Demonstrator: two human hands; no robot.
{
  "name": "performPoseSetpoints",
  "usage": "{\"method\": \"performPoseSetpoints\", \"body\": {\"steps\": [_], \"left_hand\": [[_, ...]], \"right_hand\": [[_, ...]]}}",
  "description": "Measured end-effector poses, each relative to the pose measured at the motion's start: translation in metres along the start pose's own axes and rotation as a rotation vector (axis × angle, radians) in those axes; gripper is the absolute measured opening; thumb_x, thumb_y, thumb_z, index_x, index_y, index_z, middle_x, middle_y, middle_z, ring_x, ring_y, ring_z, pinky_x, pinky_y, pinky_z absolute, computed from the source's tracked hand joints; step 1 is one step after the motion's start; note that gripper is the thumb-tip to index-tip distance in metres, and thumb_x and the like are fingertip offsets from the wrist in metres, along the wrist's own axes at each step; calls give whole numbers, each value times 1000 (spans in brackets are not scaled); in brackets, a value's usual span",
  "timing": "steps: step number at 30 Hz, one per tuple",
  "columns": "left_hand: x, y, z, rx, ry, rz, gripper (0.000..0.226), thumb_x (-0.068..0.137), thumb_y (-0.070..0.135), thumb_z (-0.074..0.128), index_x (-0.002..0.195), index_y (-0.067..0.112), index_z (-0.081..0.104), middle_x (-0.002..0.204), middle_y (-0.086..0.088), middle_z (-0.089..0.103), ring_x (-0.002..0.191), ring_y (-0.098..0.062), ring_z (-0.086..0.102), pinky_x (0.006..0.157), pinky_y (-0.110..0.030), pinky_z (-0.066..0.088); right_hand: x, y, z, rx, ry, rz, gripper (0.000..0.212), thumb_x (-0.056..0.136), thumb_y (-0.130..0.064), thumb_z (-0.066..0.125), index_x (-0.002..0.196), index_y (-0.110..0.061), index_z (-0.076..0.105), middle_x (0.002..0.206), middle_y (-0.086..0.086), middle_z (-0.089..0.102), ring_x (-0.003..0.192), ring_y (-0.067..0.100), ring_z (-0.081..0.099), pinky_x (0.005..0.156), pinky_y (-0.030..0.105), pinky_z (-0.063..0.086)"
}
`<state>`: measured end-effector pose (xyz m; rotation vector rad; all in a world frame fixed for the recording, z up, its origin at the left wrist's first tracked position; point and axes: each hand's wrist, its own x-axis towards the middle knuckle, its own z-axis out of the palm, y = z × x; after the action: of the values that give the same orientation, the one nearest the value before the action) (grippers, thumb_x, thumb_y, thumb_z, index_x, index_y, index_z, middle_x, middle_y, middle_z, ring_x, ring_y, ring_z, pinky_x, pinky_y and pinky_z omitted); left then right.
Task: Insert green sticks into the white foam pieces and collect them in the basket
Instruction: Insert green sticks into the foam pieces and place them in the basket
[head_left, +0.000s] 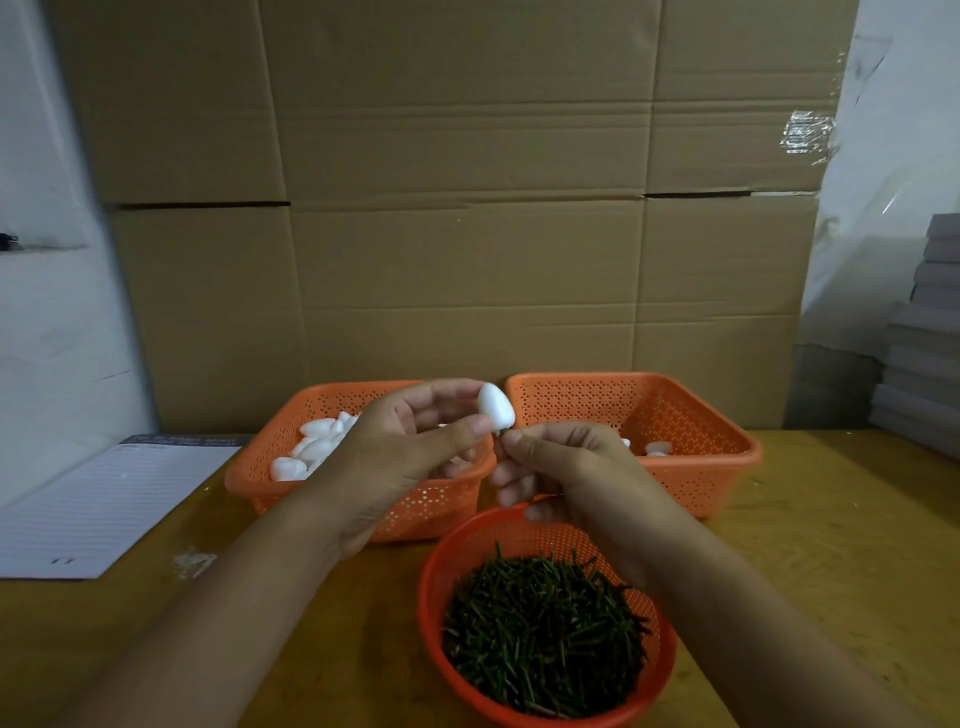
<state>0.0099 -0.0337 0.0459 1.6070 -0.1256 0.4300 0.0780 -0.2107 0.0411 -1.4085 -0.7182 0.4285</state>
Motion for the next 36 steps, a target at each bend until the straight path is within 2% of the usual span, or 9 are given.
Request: {"method": "performPoseSetpoints", "body": {"steps": [3, 8, 11, 15, 19, 23, 28, 32, 36], "left_hand": [[7, -5, -13, 92, 145, -13, 20, 84, 35, 76, 103, 31, 76, 102, -3, 76, 82, -8, 69, 66, -20, 53], [14, -23, -51, 812, 423, 101, 11, 96, 22, 62, 96, 30, 69, 90, 21, 67, 85, 1, 63, 71, -19, 47], [12, -31, -68, 1051, 384, 35, 17, 100, 35, 54, 96, 31, 69, 93, 20, 66, 89, -7, 61, 66, -22, 40], [13, -40, -82, 1344, 256, -252, 59, 101, 61, 22, 99, 28, 71, 106, 0, 70, 92, -16, 59, 74, -30, 44], [14, -41, -88, 1431, 219, -424, 92, 90, 74, -5, 105, 26, 72, 107, -2, 70, 95, -18, 59, 90, -38, 45], [14, -45, -91, 1417, 209, -447, 106, 77, 83, -11, 114, 25, 71, 117, -4, 70, 103, -20, 61, 97, -42, 45], [14, -44, -92, 1397, 117, -449, 104, 75, 84, -10, 149, 35, 45, 147, -4, 55, 129, -23, 53, 110, -44, 38], [15, -40, -90, 1373, 60, -503, 96, 77, 84, -6, 157, 40, 22, 161, -2, 36, 143, -24, 39, 117, -43, 29], [17, -38, -91, 1345, 37, -523, 102, 73, 86, -5, 159, 36, 21, 163, -1, 31, 145, -24, 37, 118, -43, 27]], "right_hand": [[4, 1, -11, 68, 106, 28, 15, 96, -21, 62, 91, -10, 71, 78, 8, 72, 64, 13, 66, 51, 21, 49], [14, 15, -43, 168, 373, 163, 19, 99, -22, 55, 100, -9, 68, 72, 3, 72, 58, 10, 66, 48, 21, 48], [19, 24, -58, 265, 470, 213, 16, 98, -20, 54, 101, -9, 65, 67, 2, 71, 53, 10, 64, 45, 21, 48], [23, 31, -70, 327, 539, 236, 13, 97, -19, 53, 94, -11, 62, 61, 0, 69, 48, 8, 63, 41, 20, 47], [24, 34, -74, 344, 550, 228, 13, 96, -19, 54, 97, -10, 63, 61, 0, 69, 47, 9, 63, 42, 20, 47], [25, 34, -73, 351, 509, 167, 19, 96, -20, 52, 106, -8, 61, 65, 1, 69, 52, 11, 64, 45, 23, 49], [25, 33, -65, 316, 471, 154, 21, 93, -15, 51, 110, -8, 60, 66, 3, 70, 53, 12, 64, 45, 23, 48], [25, 34, -62, 311, 453, 150, 22, 94, -15, 50, 114, -9, 58, 64, 0, 69, 53, 10, 63, 45, 23, 48], [25, 35, -60, 309, 432, 142, 24, 96, -15, 48, 116, -10, 59, 66, 0, 70, 55, 11, 63, 50, 24, 48]]}}
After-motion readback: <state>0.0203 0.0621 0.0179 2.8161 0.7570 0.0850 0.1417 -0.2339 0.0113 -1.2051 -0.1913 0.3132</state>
